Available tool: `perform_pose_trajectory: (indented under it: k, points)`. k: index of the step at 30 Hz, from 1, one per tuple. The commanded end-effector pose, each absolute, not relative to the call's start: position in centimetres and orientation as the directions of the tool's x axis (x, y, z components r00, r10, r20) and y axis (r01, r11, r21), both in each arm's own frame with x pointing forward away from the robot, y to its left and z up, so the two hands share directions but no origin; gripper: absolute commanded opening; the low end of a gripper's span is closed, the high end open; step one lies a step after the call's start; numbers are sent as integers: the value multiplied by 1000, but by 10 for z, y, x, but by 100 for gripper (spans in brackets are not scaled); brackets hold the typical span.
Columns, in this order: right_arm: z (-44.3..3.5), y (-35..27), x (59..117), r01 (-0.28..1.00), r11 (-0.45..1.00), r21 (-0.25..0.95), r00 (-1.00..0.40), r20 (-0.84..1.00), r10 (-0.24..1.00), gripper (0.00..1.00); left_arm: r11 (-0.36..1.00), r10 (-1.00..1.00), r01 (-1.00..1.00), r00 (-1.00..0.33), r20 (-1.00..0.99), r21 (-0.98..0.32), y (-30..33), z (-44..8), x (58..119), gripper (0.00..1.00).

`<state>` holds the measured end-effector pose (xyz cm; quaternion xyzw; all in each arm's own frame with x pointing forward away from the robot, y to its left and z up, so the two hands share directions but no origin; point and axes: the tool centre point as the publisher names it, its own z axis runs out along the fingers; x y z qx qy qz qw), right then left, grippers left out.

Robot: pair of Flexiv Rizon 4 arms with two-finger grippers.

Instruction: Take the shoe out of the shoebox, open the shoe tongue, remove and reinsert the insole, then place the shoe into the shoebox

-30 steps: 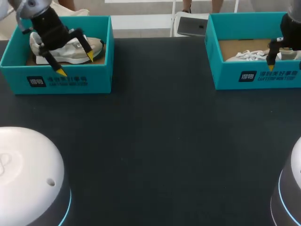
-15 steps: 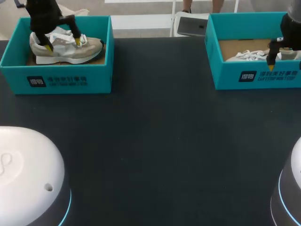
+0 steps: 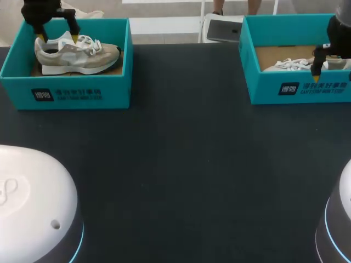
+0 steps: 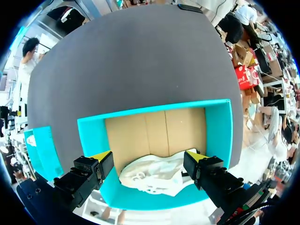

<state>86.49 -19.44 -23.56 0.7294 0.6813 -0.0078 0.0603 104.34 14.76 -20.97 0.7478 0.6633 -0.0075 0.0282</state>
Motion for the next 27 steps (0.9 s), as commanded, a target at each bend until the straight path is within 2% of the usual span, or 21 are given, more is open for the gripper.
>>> perform_pose_trajectory:
  k: [1, 2, 6, 8, 10, 19, 27]
  points:
    - [-236, -194, 864, 995, -65, 79, 72, -95, 993, 100, -120, 992, 992, 121, -47, 25, 148, -209, 1047, 100]
    - [-236, -194, 864, 995, -65, 79, 72, -95, 993, 100, -170, 985, 984, 170, 5, 53, 147, -216, 1046, 100]
    - [-236, -194, 864, 995, -65, 79, 72, -95, 993, 100, -121, 992, 992, 121, 25, 32, 155, -229, 1079, 100]
    - [-236, -194, 864, 995, -65, 79, 72, -95, 993, 100, -137, 990, 990, 136, 37, 18, 166, -233, 1092, 100]
    - [-236, -194, 864, 995, -65, 79, 72, -95, 993, 100, -115, 992, 992, 112, 55, 53, 177, -235, 1104, 100]
    - [-236, -194, 864, 995, -65, 79, 72, -95, 993, 100, -30, 997, 998, 25, 70, 62, 226, -247, 1150, 100]
    - [-236, -194, 864, 995, -65, 79, 72, -95, 993, 100, -21, 990, 996, 10, 140, 82, 259, -272, 1176, 100]
